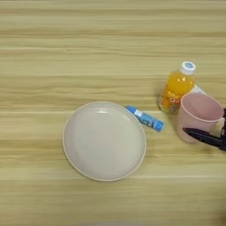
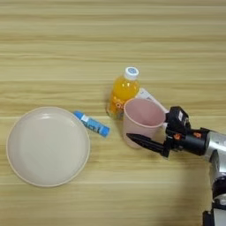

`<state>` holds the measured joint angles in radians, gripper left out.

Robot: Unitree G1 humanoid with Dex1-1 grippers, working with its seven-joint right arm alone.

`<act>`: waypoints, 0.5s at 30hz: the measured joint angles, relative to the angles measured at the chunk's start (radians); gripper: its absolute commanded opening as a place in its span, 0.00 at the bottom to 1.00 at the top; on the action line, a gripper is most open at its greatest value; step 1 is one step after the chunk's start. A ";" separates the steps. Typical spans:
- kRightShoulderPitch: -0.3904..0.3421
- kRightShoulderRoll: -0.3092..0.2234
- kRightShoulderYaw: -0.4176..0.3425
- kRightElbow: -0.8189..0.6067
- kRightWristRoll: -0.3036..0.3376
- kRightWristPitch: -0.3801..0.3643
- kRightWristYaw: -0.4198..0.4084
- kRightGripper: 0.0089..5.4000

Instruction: Move the objects on the table

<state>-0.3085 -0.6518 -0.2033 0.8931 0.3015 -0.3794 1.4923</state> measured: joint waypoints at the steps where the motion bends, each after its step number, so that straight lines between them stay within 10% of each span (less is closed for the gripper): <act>1: 0.000 0.000 0.000 0.002 0.000 -0.001 0.000 0.78; 15: -0.002 0.004 0.007 0.027 -0.008 -0.004 -0.001 1.00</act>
<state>-0.3109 -0.6478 -0.1965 0.9205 0.2931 -0.3834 1.4918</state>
